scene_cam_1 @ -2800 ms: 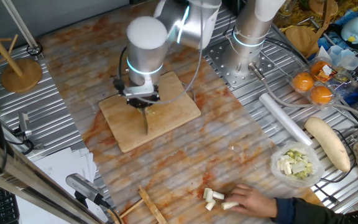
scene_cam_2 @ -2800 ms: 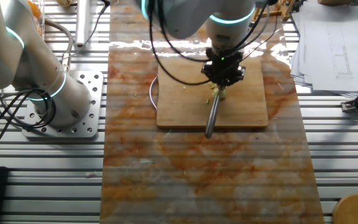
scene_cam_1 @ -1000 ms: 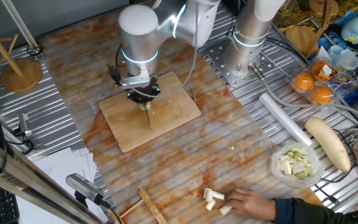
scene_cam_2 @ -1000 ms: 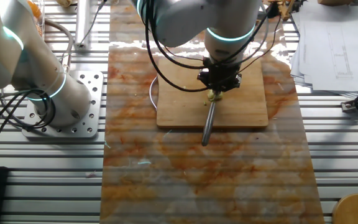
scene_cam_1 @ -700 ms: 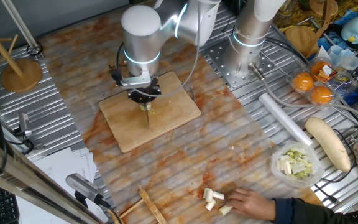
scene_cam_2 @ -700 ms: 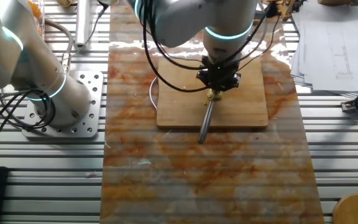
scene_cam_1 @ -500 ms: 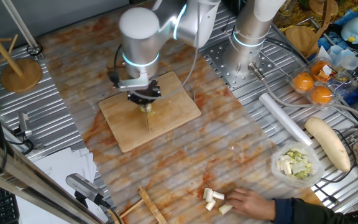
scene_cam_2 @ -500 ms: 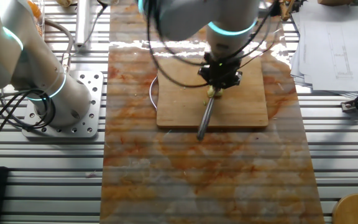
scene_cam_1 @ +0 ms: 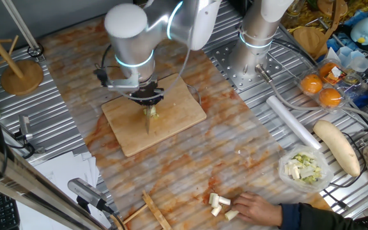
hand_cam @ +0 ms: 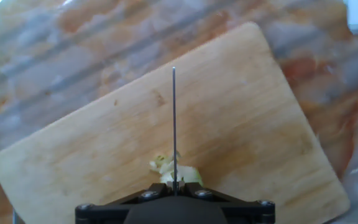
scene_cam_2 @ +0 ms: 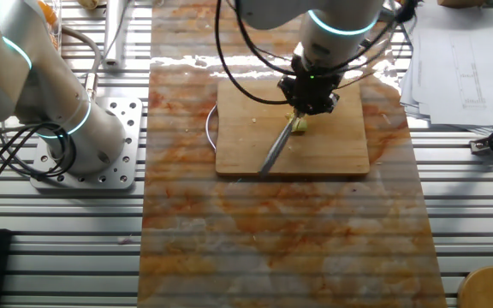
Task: Chop the scallions
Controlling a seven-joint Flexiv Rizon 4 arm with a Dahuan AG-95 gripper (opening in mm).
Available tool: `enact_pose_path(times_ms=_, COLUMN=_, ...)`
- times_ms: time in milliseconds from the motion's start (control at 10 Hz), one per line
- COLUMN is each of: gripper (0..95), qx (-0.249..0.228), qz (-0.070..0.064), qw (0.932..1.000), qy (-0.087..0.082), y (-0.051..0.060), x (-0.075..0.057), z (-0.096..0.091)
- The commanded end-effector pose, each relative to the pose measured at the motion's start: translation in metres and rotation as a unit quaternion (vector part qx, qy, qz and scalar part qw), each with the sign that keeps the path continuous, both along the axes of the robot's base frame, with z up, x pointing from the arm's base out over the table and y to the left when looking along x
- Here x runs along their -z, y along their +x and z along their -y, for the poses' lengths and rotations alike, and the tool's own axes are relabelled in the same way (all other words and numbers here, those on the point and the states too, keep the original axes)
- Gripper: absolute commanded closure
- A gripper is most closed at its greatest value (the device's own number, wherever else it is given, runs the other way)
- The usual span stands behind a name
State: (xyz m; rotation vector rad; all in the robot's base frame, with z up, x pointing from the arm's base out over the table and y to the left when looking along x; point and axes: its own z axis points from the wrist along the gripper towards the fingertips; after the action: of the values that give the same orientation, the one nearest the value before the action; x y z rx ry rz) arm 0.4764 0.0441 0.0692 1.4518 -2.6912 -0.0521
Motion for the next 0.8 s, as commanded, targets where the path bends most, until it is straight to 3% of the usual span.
enact_pose_path(times_ms=100, gripper=95.0, qx=0.166, qz=-0.029, qw=0.9856, qy=-0.013, y=-0.004, x=-0.003, z=0.001)
enact_pose_path(times_ms=400, gripper=95.0, qx=0.273, qz=-0.031, qw=0.9613, qy=-0.017, y=-0.011, x=0.001, z=0.002)
enact_pose_path(times_ms=800, gripper=95.0, qx=0.348, qz=-0.02, qw=0.9371, qy=-0.005, y=-0.018, x=0.004, z=0.003)
